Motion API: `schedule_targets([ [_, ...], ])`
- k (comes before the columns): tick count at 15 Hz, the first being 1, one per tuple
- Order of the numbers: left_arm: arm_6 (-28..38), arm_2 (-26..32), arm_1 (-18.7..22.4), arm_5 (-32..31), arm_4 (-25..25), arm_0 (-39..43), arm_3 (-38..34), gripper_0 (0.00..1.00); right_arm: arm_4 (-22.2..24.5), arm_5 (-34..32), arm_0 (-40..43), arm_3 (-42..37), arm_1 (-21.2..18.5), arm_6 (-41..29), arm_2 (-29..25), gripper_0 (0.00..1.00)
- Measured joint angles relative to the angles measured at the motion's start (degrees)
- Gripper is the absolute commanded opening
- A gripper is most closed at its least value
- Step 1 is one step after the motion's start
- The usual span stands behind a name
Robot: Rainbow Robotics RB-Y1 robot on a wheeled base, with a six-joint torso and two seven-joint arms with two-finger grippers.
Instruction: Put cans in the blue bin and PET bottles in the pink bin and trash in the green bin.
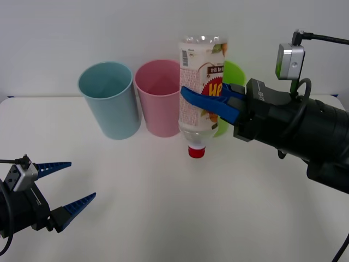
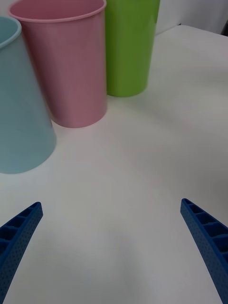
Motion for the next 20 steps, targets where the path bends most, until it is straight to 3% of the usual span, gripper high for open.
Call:
schedule_targets([
  [3, 0.0, 0.0, 0.0, 0.0, 0.0, 0.0, 0.0, 1.0, 1.61, 12.82, -5.58, 3.44, -0.06, 0.27, 5.13, 0.0],
  [7, 0.0, 0.0, 0.0, 0.0, 0.0, 0.0, 0.0, 1.0, 10.18, 27.24, -13.58, 10.23, -0.01, -0.09, 10.71, 0.0],
  [9, 0.0, 0.0, 0.0, 0.0, 0.0, 0.0, 0.0, 1.0, 14.05, 30.5, -18.02, 15.3, 0.01, -0.21, 12.24, 0.0],
  [14, 0.0, 0.0, 0.0, 0.0, 0.0, 0.0, 0.0, 1.0, 17.76, 35.99, -26.65, 25.45, 0.19, 0.59, 15.29, 0.0],
  [16, 0.0, 0.0, 0.0, 0.0, 0.0, 0.0, 0.0, 1.0, 19.12, 37.58, -29.61, 29.72, 1.38, 1.17, 15.73, 0.0],
  [20, 0.0, 0.0, 0.0, 0.0, 0.0, 0.0, 0.0, 1.0, 26.08, 40.24, -34.44, 38.8, 4.88, 1.69, 15.76, 0.0],
])
